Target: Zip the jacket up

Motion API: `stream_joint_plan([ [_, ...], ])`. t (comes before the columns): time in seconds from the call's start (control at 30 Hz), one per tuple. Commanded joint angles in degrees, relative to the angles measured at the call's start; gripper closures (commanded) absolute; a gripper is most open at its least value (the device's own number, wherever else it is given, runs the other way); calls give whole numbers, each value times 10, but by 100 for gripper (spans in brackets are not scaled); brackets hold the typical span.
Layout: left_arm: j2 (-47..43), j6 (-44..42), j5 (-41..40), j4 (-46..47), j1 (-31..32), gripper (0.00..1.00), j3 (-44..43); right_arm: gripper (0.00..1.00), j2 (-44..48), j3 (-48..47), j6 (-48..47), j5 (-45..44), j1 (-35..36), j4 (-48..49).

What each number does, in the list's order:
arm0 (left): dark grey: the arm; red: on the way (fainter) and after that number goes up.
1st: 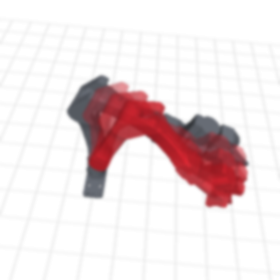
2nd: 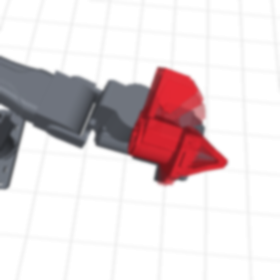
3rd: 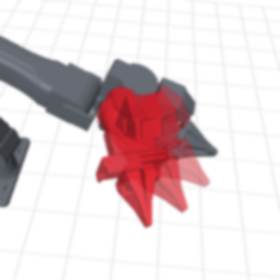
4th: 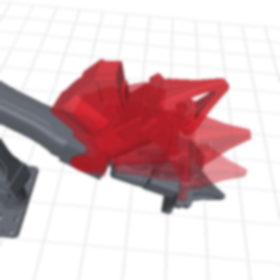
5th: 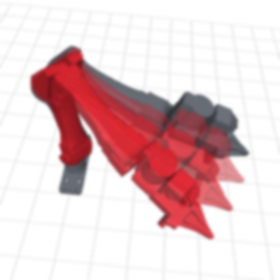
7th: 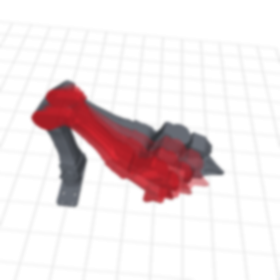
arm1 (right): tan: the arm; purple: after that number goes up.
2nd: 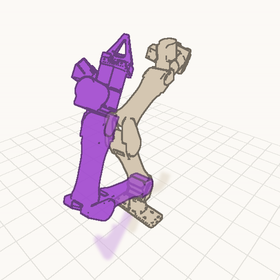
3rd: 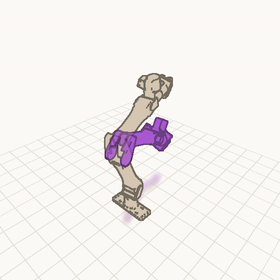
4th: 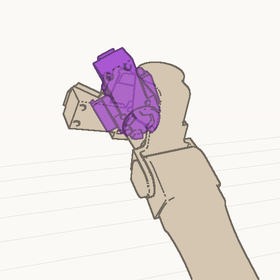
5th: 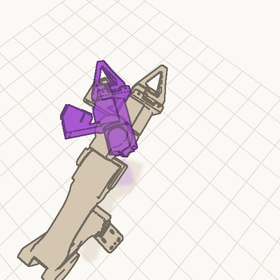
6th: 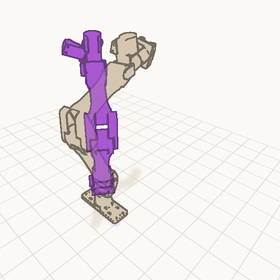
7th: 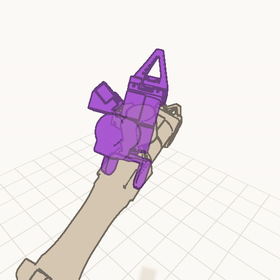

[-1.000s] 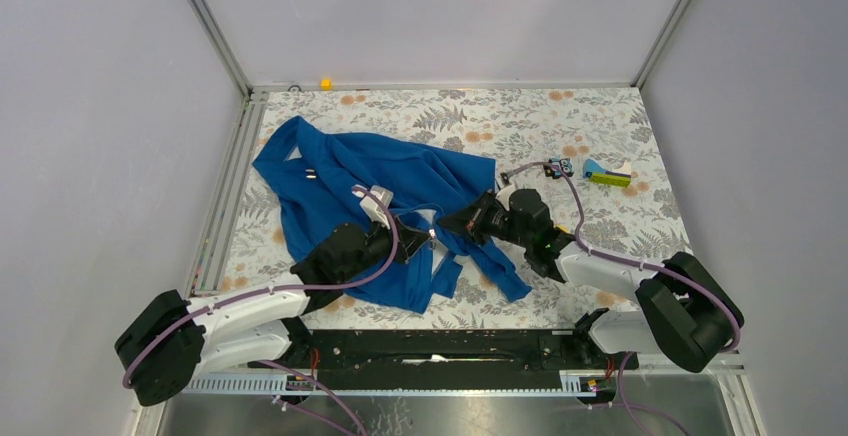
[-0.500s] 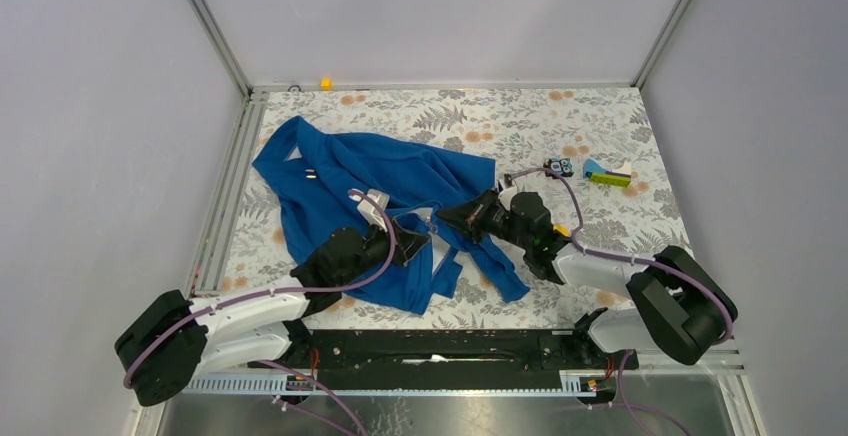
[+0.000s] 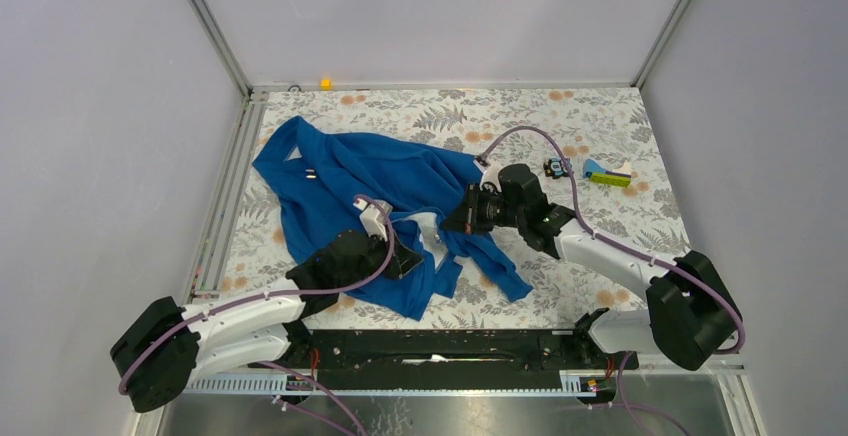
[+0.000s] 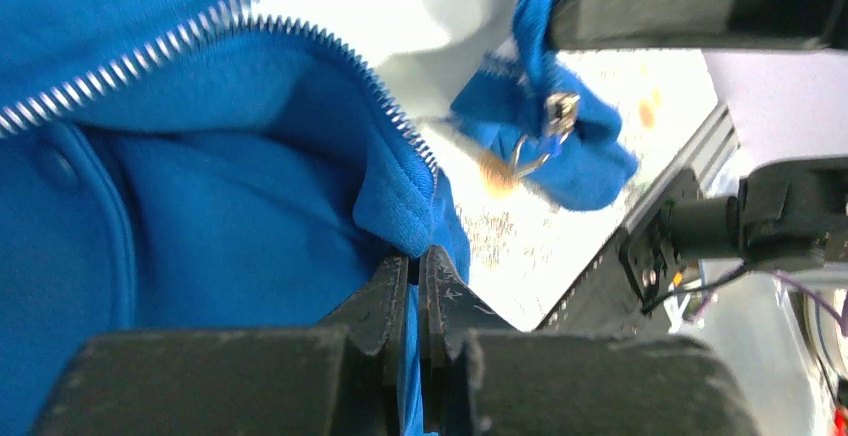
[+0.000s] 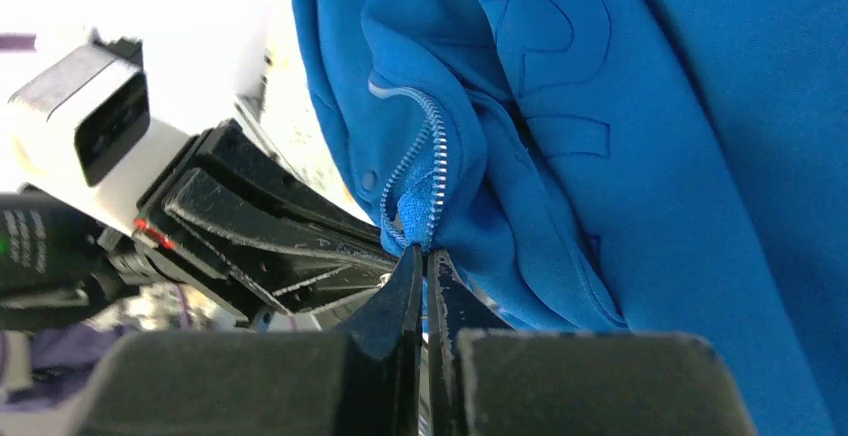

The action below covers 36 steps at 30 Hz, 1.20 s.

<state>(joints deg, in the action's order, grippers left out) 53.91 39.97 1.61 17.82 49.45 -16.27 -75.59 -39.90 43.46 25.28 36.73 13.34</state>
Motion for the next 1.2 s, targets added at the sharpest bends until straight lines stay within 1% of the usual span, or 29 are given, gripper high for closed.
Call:
stream_joint_plan([
  [0.0,7,16,75,-40,-1,100,-2,100,25,-52,-160,26,-2,-138],
  [0.07,8,16,105,-56,-1,100,-5,100,20,-60,-173,46,-1,-161],
  [0.13,12,16,138,-81,-1,94,-18,100,13,-62,-170,70,-1,-161],
  [0.27,-1,17,184,-125,-1,73,-56,100,5,-65,-161,85,6,-157],
  [0.37,-28,26,184,-146,-1,50,-76,100,12,-70,-161,81,7,-165],
  [0.4,-35,31,176,-151,-1,43,-82,100,14,-71,-162,81,8,-165],
  [0.43,-39,39,175,-151,-2,40,-87,100,16,-72,-162,81,9,-165],
  [0.53,-29,76,160,-152,-4,34,-110,100,17,-78,-160,72,11,-175],
  [0.57,-26,93,151,-155,-4,34,-116,100,17,-78,-158,73,11,-175],
  [0.63,-30,133,107,-168,-6,35,-123,100,18,-75,-160,79,15,-166],
  [0.67,-36,150,85,-174,-10,33,-124,100,18,-71,-163,80,17,-161],
  [0.73,-40,221,58,-177,-29,24,-126,100,14,-70,-171,87,21,-157],
  [0.77,-32,259,62,-176,-48,23,-127,100,11,-69,-177,93,22,-156],
  [0.83,-4,321,101,-125,-73,23,-124,100,4,-70,-189,98,27,-153],
  [0.93,61,385,149,-90,-93,33,-141,100,-10,-83,-211,92,35,-171],
  [1.03,113,387,169,-53,-95,41,-162,100,-12,-88,-222,79,45,-178],
  [1.13,139,389,165,-36,-95,55,-175,100,-13,-91,-225,66,53,-183],
  [1.17,143,385,161,-39,-95,58,-179,100,-13,-90,-226,65,54,-184],
])
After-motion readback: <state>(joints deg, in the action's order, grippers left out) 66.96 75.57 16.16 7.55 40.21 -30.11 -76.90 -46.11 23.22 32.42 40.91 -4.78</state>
